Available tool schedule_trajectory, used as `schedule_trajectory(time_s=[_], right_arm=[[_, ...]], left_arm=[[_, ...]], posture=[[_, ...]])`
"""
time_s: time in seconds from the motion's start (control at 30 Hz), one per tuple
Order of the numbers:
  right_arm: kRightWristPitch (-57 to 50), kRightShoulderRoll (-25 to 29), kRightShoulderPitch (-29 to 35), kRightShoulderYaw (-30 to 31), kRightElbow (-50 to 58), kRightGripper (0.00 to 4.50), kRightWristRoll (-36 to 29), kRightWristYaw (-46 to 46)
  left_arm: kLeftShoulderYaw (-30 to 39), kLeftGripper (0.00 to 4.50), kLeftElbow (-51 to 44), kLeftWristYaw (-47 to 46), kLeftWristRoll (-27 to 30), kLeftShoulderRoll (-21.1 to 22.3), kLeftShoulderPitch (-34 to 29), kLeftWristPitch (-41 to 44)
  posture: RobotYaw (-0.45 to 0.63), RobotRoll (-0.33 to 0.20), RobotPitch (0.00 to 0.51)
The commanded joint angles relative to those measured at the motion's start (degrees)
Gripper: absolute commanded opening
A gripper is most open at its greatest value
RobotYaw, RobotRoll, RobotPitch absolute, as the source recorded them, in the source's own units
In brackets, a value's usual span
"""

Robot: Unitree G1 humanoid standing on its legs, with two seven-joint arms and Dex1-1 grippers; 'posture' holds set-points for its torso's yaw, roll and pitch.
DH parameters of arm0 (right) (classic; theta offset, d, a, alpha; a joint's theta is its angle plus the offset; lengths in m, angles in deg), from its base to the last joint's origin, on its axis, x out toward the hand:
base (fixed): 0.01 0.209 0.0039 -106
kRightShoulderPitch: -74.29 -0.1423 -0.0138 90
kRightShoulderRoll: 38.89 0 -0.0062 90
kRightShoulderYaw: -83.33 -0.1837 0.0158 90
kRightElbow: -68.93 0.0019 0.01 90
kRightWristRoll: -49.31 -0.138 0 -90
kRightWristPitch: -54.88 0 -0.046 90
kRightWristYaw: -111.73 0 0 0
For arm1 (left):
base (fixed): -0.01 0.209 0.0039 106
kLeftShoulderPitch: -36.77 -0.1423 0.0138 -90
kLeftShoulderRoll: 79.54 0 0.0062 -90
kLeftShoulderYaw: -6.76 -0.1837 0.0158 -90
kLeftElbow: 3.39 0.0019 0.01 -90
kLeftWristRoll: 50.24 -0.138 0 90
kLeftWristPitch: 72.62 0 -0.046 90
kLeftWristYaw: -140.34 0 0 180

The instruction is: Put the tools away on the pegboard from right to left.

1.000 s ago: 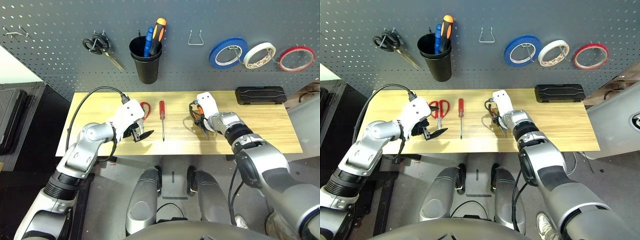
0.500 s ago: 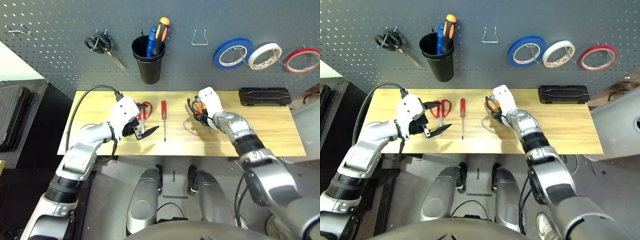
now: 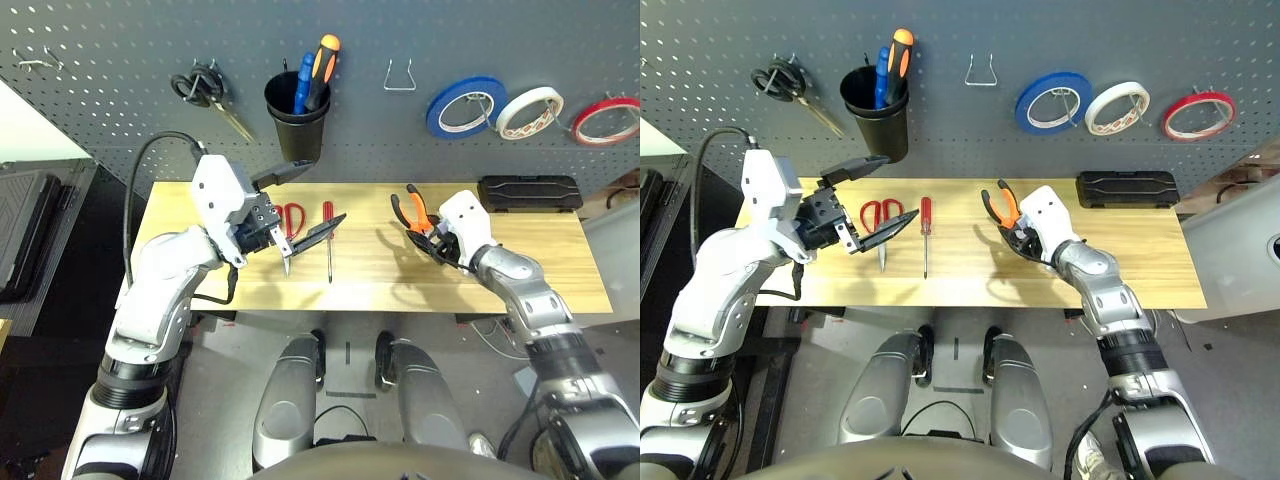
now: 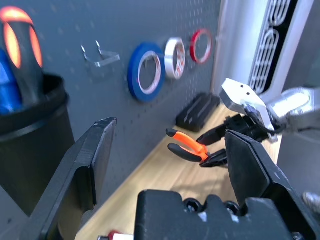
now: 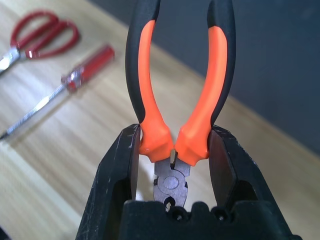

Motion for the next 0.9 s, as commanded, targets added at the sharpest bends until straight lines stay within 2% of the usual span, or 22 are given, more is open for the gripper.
schedule_trajectory(time_s=[0.03,0.27,0.53,0.73,0.9], right_arm=[[1.63,0.90,1.07,-2.10,5.39,2.09,-2.26,0.51],[-2.07,1.24,-2.10,-3.73,15.93,2.09,-4.49,-1.75],[-5.33,1.31,-7.87,-5.63,26.47,2.09,-6.57,-5.38],[-5.21,-0.03,-14.83,-6.47,26.42,2.09,-5.64,-10.05],[-1.86,-1.80,-23.30,-5.56,19.86,2.09,-3.97,-12.73]], left_arm=[[1.29,4.50,-2.85,-2.41,3.51,-0.72,1.45,2.96],[3.66,4.50,-2.17,-4.46,7.20,-0.69,4.87,5.19],[4.12,4.50,0.49,-3.13,7.85,-0.06,6.28,4.43],[3.61,4.50,1.98,-2.15,7.76,-0.11,6.87,3.73],[2.67,4.50,3.31,-1.25,7.14,-0.51,7.12,2.98]], posture=[[0.23,0.000,0.223],[0.22,0.000,0.215],[0.17,0.000,0.200],[0.15,0.000,0.195],[0.14,0.000,0.196]])
